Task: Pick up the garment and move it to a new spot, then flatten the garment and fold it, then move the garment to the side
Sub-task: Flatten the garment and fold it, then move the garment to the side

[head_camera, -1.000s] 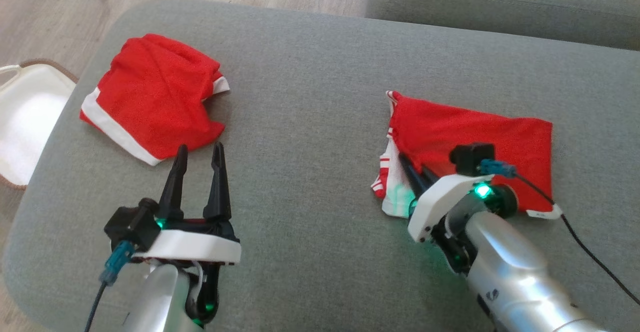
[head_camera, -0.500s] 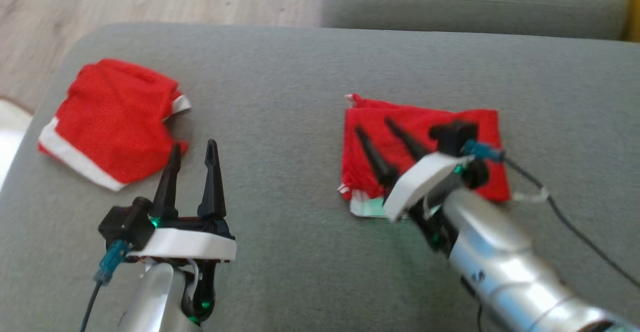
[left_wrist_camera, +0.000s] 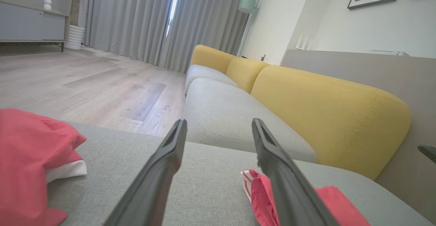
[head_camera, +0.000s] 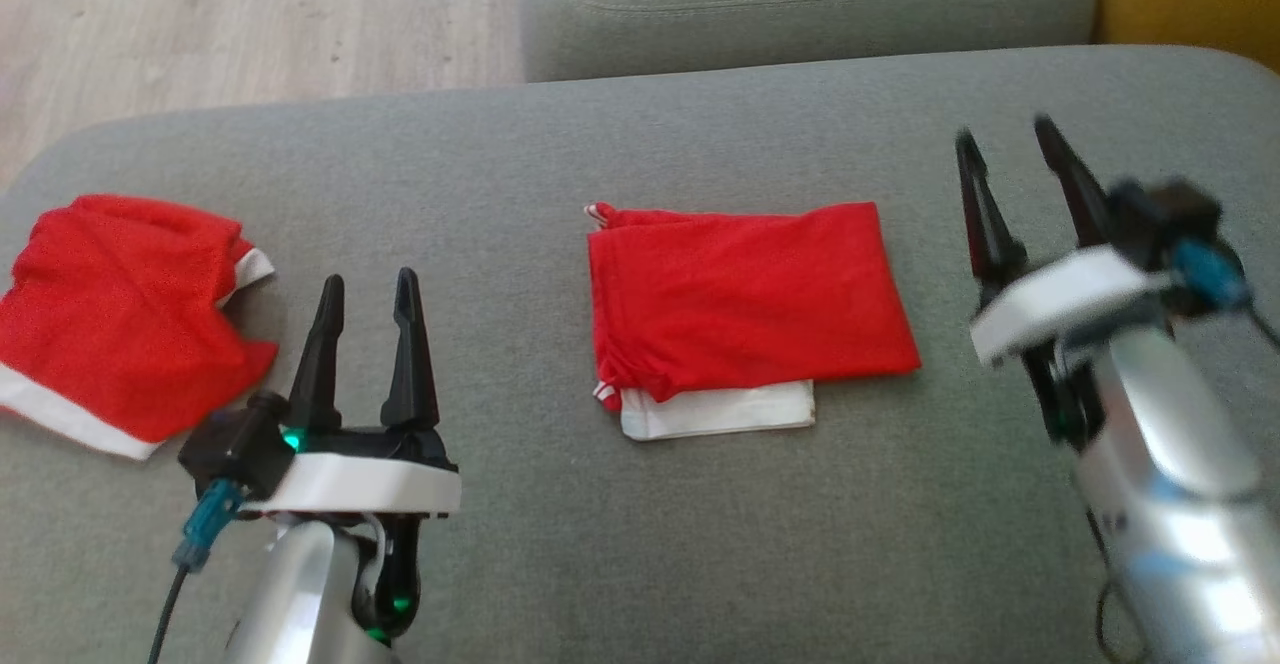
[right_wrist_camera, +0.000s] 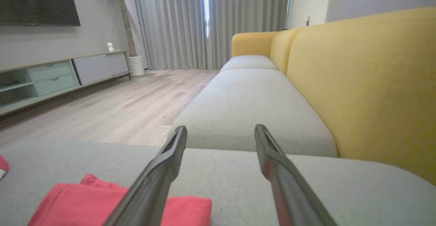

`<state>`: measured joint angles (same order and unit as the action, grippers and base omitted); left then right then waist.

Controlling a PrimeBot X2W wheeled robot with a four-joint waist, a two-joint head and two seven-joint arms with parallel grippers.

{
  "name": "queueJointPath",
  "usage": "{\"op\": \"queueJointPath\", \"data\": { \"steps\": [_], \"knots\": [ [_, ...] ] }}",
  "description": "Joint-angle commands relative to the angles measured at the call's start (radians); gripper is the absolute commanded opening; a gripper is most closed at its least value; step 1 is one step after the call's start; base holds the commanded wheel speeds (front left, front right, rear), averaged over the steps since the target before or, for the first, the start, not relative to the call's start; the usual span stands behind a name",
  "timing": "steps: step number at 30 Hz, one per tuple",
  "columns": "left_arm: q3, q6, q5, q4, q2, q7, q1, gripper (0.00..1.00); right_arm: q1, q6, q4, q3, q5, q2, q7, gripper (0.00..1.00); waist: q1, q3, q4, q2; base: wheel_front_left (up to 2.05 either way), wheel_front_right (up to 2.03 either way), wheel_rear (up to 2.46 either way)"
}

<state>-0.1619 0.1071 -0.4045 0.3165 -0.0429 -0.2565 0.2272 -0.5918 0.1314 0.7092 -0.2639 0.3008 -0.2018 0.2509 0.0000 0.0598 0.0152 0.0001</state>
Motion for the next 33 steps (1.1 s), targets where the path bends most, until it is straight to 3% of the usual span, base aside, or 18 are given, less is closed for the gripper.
{"op": "queueJointPath", "data": {
  "steps": [1, 6, 14, 33],
  "knots": [
    [0.037, 0.006, 0.008, -0.038, -0.007, -0.005, 0.025, 1.00, 0.047, -0.001, -0.070, 0.026, -0.041, 0.019, 0.011, 1.00, 0.0000, -0.001, -0.012, -0.0001, 0.00, 0.00, 0.00],
    [0.041, 0.010, 0.029, -0.038, -0.007, -0.005, 0.013, 1.00, 0.177, -0.001, -0.197, 0.152, -0.117, 0.075, 0.011, 1.00, 0.0000, -0.001, -0.031, -0.0001, 0.00, 0.00, 0.00],
    [0.044, 0.014, 0.049, -0.045, -0.007, -0.005, -0.029, 1.00, 0.338, -0.001, -0.317, 0.236, -0.180, 0.144, 0.011, 1.00, 0.0000, -0.005, -0.045, -0.0001, 0.00, 0.00, 0.00],
    [0.019, 0.011, 0.045, -0.063, -0.007, -0.005, -0.013, 1.00, 0.325, -0.001, -0.312, 0.253, -0.193, 0.151, -0.024, 1.00, 0.0000, 0.052, -0.008, -0.0001, 0.00, 0.00, 0.00]
  ]
}}
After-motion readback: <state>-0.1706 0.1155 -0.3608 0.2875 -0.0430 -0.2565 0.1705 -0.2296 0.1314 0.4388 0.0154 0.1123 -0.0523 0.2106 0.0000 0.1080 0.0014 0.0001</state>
